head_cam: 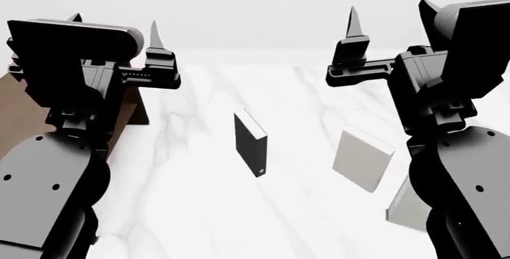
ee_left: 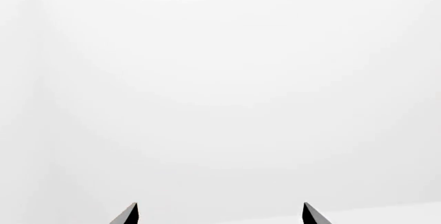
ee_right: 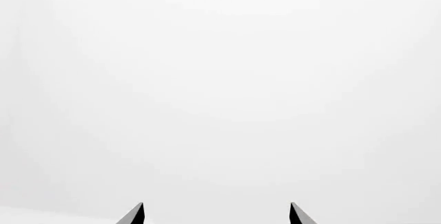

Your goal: Pick up the book on the right and place it under the cabinet shelf.

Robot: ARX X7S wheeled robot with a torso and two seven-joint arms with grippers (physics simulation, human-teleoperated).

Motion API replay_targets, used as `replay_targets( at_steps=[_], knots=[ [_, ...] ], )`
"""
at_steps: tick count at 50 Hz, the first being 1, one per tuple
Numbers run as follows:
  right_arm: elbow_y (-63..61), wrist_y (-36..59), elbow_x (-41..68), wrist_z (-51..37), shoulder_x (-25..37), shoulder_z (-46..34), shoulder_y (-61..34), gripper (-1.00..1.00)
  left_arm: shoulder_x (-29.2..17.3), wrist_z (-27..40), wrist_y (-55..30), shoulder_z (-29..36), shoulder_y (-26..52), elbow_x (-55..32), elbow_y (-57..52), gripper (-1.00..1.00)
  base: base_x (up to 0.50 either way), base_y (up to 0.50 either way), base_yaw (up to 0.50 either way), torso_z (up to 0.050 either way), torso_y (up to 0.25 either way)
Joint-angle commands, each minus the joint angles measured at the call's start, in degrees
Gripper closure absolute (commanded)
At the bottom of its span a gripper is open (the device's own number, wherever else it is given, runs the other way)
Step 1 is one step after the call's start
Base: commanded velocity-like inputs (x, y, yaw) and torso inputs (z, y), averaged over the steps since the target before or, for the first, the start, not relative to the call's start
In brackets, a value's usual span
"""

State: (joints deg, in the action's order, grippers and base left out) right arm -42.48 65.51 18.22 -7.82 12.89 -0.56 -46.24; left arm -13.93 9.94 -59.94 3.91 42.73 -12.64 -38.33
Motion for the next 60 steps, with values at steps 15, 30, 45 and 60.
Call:
replay_targets(
  at_steps=[15, 30, 45, 60],
  knots=[
    [0.43, -1.63, 0.67, -0.53, 0.19, 0.75, 1.41, -1.0, -0.08, 0.69, 0.23, 0.53, -0.27, -0.52, 0.03, -1.0, 0.14, 0.0, 0.0, 0.0, 0.001],
    [0.73, 8.87, 5.23, 3.43, 4.86, 1.19, -5.17, -1.0, -0.2, 0.89, -0.61, 0.2, -0.16, -1.33, -0.94, -1.0, 0.0, 0.0, 0.0, 0.0, 0.0],
    [5.21, 13.49, 10.08, 17.56, 24.91, -8.58, -20.32, -1.0, -0.3, 0.93, -0.27, 0.02, -0.4, -2.0, -1.18, -1.0, 0.0, 0.0, 0.0, 0.0, 0.001],
    [11.2, 20.49, 16.08, 34.39, 40.18, -23.46, -32.21, -1.0, -0.34, 1.14, -0.22, 0.55, -0.3, -2.47, -1.33, -1.0, 0.0, 0.0, 0.0, 0.0, 0.0]
  ],
)
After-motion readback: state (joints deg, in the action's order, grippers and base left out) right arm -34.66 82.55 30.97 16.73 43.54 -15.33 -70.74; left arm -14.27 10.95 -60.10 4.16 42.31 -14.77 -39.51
